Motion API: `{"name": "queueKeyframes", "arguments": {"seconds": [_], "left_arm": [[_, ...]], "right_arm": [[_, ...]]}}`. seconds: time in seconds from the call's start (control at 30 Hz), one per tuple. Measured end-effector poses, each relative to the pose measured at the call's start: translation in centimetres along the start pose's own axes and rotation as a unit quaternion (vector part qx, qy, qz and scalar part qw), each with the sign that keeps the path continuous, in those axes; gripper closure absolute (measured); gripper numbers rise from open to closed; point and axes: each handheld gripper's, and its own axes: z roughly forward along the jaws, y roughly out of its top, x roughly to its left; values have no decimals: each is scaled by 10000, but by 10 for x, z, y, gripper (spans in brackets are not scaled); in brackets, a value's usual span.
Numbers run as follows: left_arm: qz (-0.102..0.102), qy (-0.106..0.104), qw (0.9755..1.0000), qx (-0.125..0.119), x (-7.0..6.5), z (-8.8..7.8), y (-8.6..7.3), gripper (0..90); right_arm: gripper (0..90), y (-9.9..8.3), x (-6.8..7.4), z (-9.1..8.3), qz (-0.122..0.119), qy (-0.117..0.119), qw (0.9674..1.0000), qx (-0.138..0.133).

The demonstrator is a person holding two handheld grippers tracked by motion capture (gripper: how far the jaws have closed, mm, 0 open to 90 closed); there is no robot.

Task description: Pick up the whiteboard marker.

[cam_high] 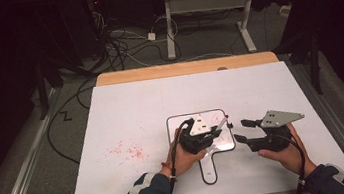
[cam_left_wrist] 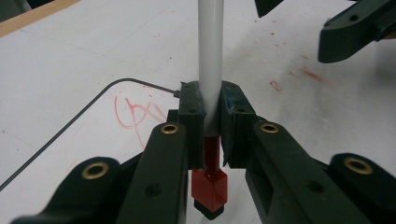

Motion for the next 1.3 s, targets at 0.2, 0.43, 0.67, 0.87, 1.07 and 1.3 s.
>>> {"name": "queueKeyframes", "arguments": {"seconds": [0.2, 0.43, 0.67, 0.87, 1.07, 1.3], "left_arm": [[52, -115, 9999, 93, 0, -5, -8, 790], [25, -363, 9993, 67, 1, 9, 2, 790], [60, -486, 9986, 211, -1, 45, 21, 791], [8, -462, 9988, 141, -1, 61, 29, 791], [-123, -638, 9978, 147, -3, 64, 31, 791], [-71, -665, 9975, 234, -5, 52, 23, 791]], "right_arm": [[416, 0, 2, 2, -72, -6, 10000, 30], [417, 1, 3, 4, -96, 1, 9999, 58], [417, 0, 3, 4, -156, -9, 9998, 77], [417, -1, -1, -1, -111, -81, 9999, 30], [416, -1, -3, -4, -120, -108, 9999, 33], [409, -2, -8, -10, -79, -102, 9999, -35]]}}
